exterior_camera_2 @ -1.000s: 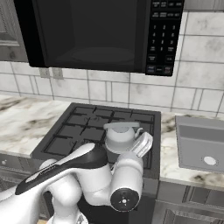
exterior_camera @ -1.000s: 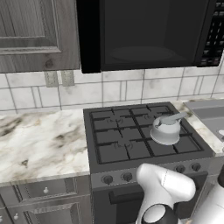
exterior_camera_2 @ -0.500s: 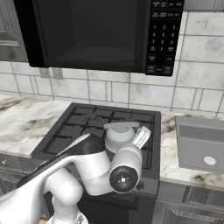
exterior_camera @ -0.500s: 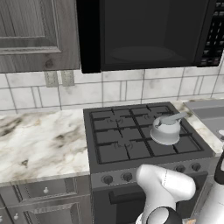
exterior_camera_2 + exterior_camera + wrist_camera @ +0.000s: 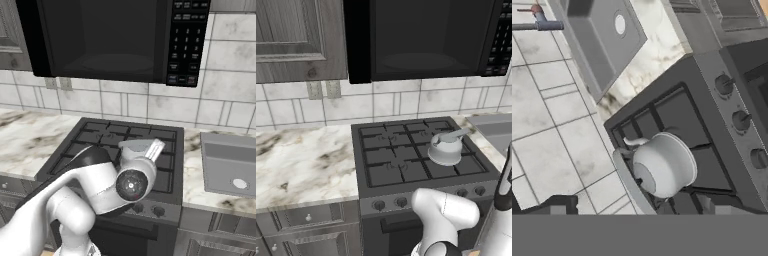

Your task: The kettle is done boiling. Turn off the stove, then wait for 300 timesteps before moving the kettle to the dining table.

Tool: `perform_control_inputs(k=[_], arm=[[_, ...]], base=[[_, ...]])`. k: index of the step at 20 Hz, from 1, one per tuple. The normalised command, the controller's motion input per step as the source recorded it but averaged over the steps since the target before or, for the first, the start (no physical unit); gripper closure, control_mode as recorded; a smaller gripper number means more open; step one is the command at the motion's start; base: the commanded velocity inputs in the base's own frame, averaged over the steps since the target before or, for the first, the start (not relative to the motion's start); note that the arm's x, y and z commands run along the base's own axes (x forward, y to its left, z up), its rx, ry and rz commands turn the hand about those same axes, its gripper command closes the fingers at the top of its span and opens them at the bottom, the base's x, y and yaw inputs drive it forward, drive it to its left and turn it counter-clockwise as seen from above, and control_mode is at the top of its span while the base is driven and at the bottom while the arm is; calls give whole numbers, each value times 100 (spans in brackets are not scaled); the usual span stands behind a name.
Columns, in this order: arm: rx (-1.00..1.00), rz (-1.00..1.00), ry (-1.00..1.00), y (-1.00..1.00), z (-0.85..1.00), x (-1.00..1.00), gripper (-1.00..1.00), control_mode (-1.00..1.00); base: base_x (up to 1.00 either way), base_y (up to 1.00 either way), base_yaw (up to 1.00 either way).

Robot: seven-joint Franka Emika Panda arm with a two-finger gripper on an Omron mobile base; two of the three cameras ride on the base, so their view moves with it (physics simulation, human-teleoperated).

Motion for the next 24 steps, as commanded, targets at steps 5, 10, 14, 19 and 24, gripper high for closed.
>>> perform_control_inputs(k=[5, 10, 14, 19, 24], arm=[[-12, 3, 7, 25, 9, 1, -100, -100], [-12, 5, 7, 23, 14, 5, -100, -100], [-13, 9, 5, 18, 19, 13, -100, -100], [-11, 18, 4, 6, 21, 24, -100, -100], [-7, 26, 3, 3, 8, 27, -100, -100]], base=[[0, 0, 0], [0, 0, 0], [0, 0, 0], [0, 0, 0], [0, 0, 0]])
